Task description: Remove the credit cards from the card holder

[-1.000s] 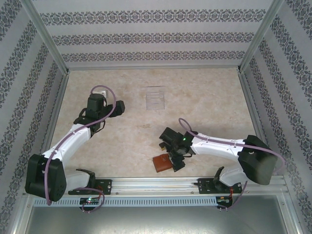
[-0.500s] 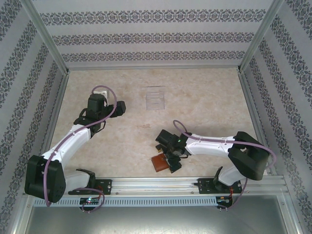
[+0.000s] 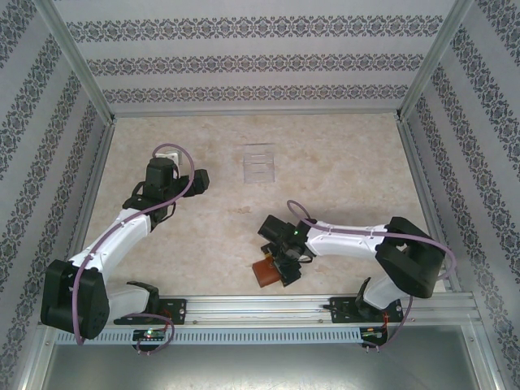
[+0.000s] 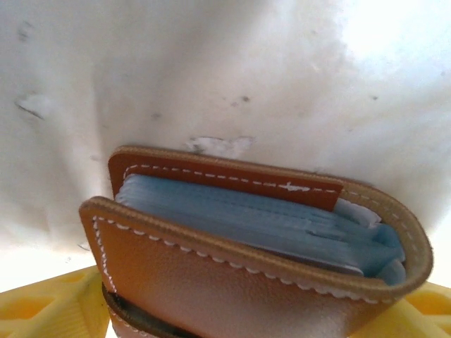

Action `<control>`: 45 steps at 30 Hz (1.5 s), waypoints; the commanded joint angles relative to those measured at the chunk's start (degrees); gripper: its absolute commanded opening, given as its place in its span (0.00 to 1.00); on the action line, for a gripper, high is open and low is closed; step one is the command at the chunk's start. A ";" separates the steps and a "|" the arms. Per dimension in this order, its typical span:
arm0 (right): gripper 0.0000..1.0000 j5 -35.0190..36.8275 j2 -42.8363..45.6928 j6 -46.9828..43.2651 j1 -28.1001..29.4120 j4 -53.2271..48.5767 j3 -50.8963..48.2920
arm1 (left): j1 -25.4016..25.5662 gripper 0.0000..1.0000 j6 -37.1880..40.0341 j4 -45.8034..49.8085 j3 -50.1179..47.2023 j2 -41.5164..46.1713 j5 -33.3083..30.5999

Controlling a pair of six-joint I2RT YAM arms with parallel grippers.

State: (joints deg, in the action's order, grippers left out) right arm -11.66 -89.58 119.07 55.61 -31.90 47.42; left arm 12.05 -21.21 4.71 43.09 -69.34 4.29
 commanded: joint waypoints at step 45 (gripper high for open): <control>0.98 -1.36 -26.46 -87.79 -17.70 -16.85 42.43 | 8.26 1.00 -6.53 6.44 7.34 -13.43 2.80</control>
State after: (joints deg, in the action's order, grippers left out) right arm -11.53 -121.21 31.14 39.20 -52.45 92.27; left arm 18.61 -25.67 8.43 47.92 -81.89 7.97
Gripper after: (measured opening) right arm 0.971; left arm 0.999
